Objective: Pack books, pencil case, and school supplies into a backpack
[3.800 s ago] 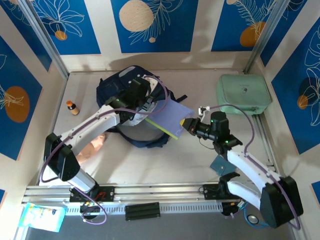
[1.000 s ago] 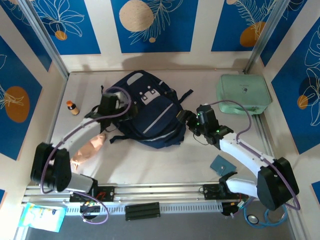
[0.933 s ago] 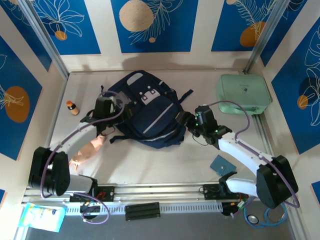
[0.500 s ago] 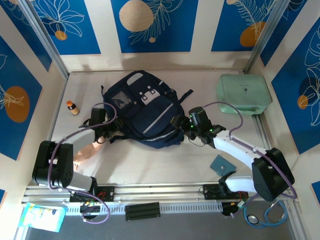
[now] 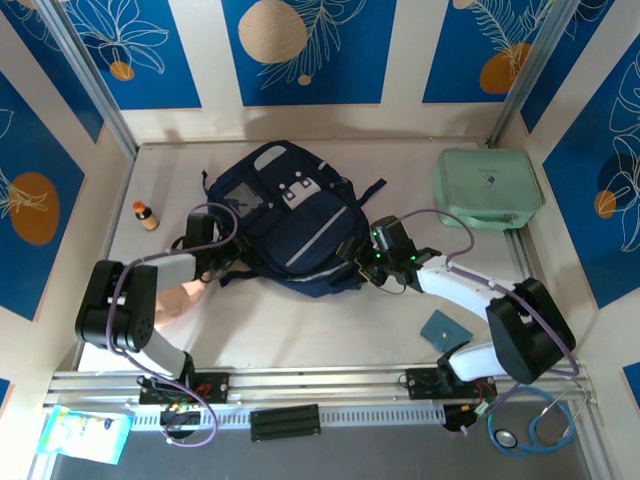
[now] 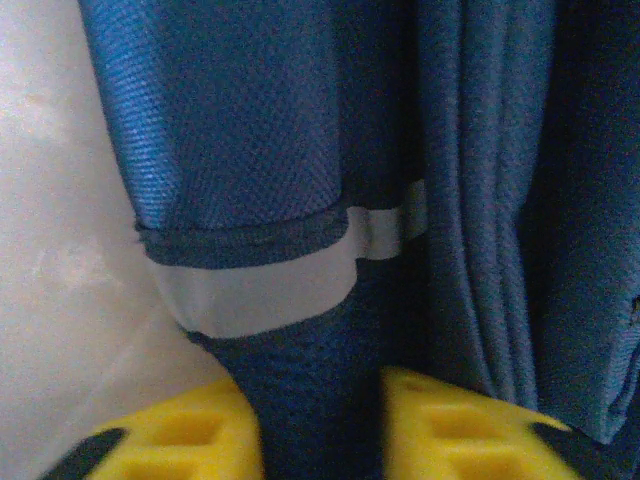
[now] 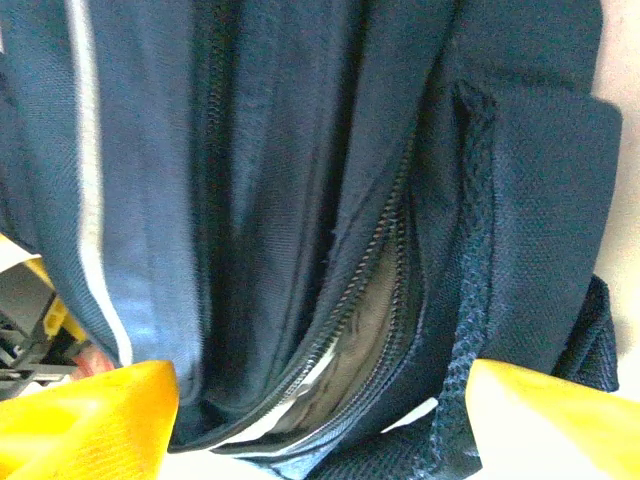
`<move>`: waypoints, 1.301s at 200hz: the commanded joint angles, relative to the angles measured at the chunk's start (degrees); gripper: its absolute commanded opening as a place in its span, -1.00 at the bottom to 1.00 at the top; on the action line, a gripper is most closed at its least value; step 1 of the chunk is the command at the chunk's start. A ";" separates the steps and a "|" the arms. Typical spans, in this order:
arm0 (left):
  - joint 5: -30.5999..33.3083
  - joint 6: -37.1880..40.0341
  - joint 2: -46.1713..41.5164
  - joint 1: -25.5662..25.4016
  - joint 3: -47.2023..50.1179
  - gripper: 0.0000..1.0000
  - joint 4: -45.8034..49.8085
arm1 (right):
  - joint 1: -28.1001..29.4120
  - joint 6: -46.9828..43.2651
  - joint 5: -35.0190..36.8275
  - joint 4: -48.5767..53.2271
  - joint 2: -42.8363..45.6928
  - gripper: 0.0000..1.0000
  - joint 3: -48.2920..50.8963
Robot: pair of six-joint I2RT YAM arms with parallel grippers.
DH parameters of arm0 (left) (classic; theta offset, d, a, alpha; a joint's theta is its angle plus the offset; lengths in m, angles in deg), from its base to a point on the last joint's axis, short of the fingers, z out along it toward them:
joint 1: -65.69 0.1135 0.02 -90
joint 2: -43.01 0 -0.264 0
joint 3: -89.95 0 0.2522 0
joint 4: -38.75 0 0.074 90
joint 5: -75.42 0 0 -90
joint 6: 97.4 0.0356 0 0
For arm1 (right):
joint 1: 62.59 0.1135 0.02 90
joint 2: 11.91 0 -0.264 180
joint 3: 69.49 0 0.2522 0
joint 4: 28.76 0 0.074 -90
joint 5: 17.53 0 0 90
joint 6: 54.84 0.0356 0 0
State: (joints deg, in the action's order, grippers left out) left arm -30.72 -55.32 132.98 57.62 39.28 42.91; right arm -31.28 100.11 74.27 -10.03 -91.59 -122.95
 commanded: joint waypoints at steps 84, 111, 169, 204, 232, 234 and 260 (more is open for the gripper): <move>-1.04 -9.54 -16.98 -2.98 -1.93 -1.00 4.79 | -9.30 -10.75 -6.37 -7.31 -17.38 0.35 -16.93; -1.25 -14.14 -18.27 -6.62 -1.60 -1.00 5.53 | -12.58 -17.70 -6.44 -7.88 -22.02 0.36 -22.03; 9.16 -24.44 -13.13 -16.45 -5.04 -1.00 3.06 | -14.62 -26.94 3.88 2.43 -20.46 0.51 -26.07; 11.39 -26.85 -10.99 -18.79 -5.90 -1.00 1.35 | -14.00 -29.20 16.25 13.44 -10.07 0.56 -24.52; 11.51 -27.17 -10.09 -19.87 -6.46 -1.00 0.69 | -10.02 -29.79 18.07 18.32 -3.89 0.54 -21.93; 11.49 -27.21 -10.02 -19.94 -6.50 -1.00 0.65 | -9.55 -29.79 17.89 18.56 -3.61 0.54 -21.74; 10.85 -26.84 -9.31 -21.04 -9.06 -1.00 3.85 | -0.39 -27.55 17.16 20.60 -0.87 0.44 -19.66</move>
State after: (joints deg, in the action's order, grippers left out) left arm -18.52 -81.64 123.27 38.23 34.73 48.35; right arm -38.93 71.98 90.05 4.27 -93.53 -145.55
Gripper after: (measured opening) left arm 0.048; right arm 0.744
